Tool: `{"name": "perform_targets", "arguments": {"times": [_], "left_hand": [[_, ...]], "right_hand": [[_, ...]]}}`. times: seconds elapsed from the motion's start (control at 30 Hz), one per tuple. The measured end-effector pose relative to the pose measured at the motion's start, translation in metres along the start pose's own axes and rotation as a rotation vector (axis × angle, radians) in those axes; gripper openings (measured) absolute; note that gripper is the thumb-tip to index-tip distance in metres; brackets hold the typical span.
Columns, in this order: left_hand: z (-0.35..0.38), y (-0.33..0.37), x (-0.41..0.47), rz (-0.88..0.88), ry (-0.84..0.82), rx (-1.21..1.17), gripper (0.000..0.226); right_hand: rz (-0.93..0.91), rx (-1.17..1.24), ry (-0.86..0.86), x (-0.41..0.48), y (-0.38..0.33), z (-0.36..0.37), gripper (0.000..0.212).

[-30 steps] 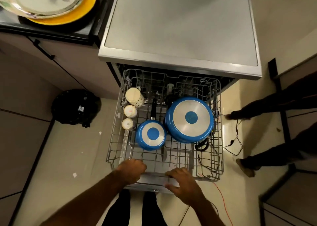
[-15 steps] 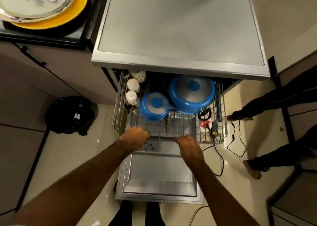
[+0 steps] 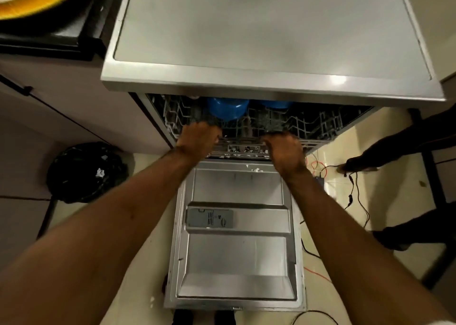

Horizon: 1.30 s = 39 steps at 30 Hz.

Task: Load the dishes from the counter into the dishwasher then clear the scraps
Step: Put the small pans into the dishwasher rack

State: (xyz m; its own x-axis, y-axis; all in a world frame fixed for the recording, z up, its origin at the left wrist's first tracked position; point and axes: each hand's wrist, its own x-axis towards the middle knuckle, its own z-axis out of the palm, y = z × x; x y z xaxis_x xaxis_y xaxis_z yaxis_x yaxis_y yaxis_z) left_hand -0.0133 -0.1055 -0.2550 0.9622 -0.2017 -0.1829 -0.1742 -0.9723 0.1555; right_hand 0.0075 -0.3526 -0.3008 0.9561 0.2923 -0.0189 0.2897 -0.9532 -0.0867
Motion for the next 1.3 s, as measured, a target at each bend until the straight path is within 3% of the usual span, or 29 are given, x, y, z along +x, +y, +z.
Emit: {"name": "perform_targets", "arguments": {"times": [0.1, 0.17, 0.23, 0.3, 0.4, 0.5, 0.6, 0.77, 0.93, 1.03, 1.17, 1.3], "left_hand": [[-0.006, -0.006, 0.023, -0.027, 0.098, -0.019, 0.017], [-0.01, -0.009, 0.038, -0.04, 0.128, -0.02, 0.018], [-0.011, -0.015, 0.046, -0.057, 0.132, -0.005, 0.02], [-0.007, -0.02, 0.051, -0.053, 0.124, 0.031, 0.023], [-0.003, -0.024, 0.054, -0.058, 0.075, 0.054, 0.025], [0.003, -0.025, 0.058, -0.041, 0.065, 0.081, 0.026], [0.014, -0.034, 0.058, 0.019, 0.108, 0.068, 0.026], [0.022, -0.037, 0.057, 0.033, 0.189, 0.009, 0.02], [0.022, -0.038, 0.059, 0.03, 0.203, 0.029, 0.017], [0.02, -0.035, 0.06, -0.021, 0.118, 0.044, 0.023], [0.019, -0.031, 0.059, -0.076, 0.041, 0.064, 0.027], [0.026, -0.022, 0.049, -0.131, 0.098, 0.064, 0.034]], "right_hand": [[0.002, 0.041, 0.065, 0.029, 0.0, 0.001, 0.026], [-0.013, 0.004, 0.157, 0.037, -0.003, 0.009, 0.04], [-0.128, 0.128, 0.299, 0.03, -0.009, 0.024, 0.051], [-0.267, 0.227, 0.309, 0.016, -0.02, 0.05, 0.048], [-0.29, 0.23, 0.006, 0.012, -0.024, 0.095, 0.053], [-0.037, 0.274, -0.302, 0.03, -0.02, 0.132, 0.076], [0.153, 0.272, -0.477, 0.059, -0.017, 0.159, 0.095], [0.17, 0.166, -0.636, 0.072, -0.015, 0.183, 0.099], [0.148, 0.178, -0.582, 0.053, -0.013, 0.179, 0.088], [0.133, 0.199, -0.561, 0.018, -0.016, 0.177, 0.083], [0.023, 0.134, -0.574, -0.047, -0.024, 0.175, 0.044], [0.017, 0.144, -0.569, -0.112, -0.038, 0.169, 0.029]]}}
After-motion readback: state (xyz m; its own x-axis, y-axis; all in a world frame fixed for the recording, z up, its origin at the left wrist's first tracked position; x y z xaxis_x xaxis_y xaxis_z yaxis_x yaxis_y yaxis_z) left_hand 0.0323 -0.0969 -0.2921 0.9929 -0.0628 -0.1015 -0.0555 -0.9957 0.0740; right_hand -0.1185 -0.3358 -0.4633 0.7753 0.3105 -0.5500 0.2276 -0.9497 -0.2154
